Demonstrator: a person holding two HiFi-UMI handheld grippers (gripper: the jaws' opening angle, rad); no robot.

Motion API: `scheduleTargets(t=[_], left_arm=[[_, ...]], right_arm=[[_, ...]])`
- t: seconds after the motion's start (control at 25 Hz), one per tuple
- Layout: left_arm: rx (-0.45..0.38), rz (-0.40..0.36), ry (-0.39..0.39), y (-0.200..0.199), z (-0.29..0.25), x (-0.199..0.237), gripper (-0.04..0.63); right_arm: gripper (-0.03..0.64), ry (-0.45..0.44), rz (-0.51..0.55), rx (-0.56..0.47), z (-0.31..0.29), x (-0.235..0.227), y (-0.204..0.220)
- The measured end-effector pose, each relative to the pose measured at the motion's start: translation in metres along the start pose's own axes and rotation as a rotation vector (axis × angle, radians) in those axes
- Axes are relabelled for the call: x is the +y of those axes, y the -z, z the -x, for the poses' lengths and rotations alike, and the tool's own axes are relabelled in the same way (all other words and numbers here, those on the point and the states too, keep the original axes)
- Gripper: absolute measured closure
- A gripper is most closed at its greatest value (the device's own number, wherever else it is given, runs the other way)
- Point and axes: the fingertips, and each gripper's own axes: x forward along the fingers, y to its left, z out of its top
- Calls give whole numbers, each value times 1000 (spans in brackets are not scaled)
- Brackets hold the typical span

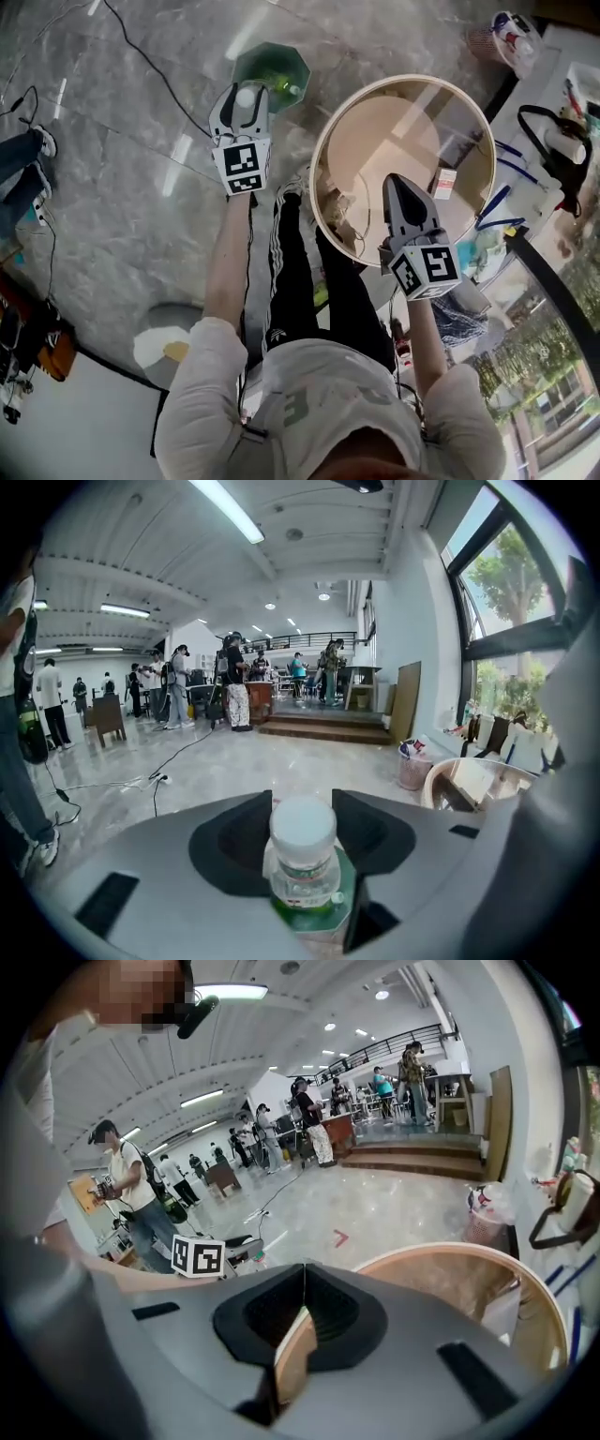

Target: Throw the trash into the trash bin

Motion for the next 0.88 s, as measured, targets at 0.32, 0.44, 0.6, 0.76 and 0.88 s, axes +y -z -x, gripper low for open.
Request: scheduleTargets(t=[0.32, 0.44, 0.6, 0.76, 0.88], left_arm=[[77, 16, 2, 47, -3, -3, 390], [75, 3, 12, 47, -3, -8, 390], [37, 3, 14, 38, -3, -8, 384], [23, 1, 10, 29, -1, -1, 383], [3, 8, 0, 19, 5, 7, 383]], right_arm=[[603, -12, 0, 12, -15, 9, 0], [603, -21, 2, 3, -17, 14, -5], [603, -24, -1, -1, -18, 19, -8], [603, -32, -4, 4, -19, 29, -8], [603, -41, -1, -3, -17, 38, -13]])
